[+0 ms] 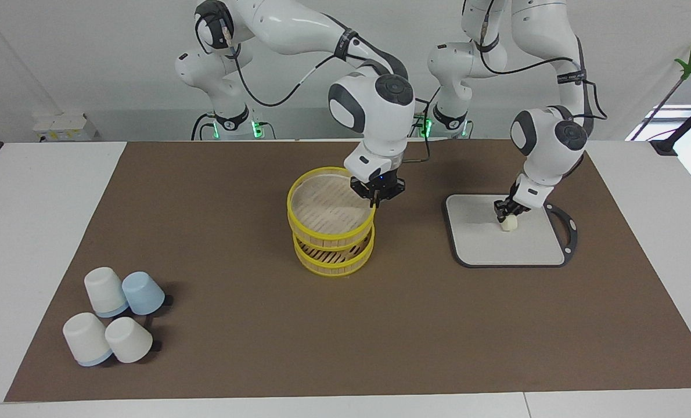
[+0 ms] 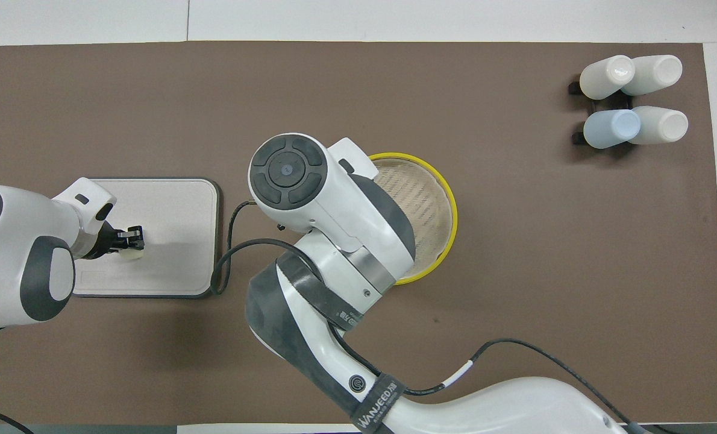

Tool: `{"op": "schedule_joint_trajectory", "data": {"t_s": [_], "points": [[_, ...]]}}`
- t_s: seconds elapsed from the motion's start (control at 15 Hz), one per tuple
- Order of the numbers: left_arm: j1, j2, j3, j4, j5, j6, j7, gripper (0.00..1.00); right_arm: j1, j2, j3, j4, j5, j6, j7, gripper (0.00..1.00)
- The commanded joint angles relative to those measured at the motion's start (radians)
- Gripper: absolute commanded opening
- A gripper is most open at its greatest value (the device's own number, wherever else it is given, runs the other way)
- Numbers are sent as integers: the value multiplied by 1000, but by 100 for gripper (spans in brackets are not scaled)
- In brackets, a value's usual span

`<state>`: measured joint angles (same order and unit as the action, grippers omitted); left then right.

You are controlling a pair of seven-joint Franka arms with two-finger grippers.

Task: Place bun in steamer
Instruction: 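Lift the lid aside with the right gripper while the left gripper lifts the bun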

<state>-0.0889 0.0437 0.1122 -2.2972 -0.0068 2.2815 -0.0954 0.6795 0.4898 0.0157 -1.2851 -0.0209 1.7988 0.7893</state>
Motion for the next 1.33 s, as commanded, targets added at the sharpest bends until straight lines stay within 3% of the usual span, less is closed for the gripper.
{"op": "schedule_joint_trajectory", "data": {"t_s": [0.0, 0.27, 0.47, 0.67, 1.07, 1.27], "points": [[-38, 16, 1, 126, -9, -146, -62, 36, -118, -88, 6, -6, 47, -70, -167, 0], [-145, 53, -2, 296, -27, -295, -251, 36, -289, -146, 4, -10, 49, -142, -405, 0], [-277, 129, -2, 486, -111, -370, -534, 36, -426, -166, 4, -17, 48, -165, -623, 0], [-392, 186, -2, 639, -137, -431, -661, 36, -526, -168, 4, -19, 48, -193, -734, 0], [-569, 301, -2, 794, -182, -422, -860, 36, -571, -189, 0, -71, 47, -200, -759, 0], [-661, 450, 0, 903, -182, -416, -915, 36, -571, -192, 0, -77, 47, -202, -756, 0]]}}
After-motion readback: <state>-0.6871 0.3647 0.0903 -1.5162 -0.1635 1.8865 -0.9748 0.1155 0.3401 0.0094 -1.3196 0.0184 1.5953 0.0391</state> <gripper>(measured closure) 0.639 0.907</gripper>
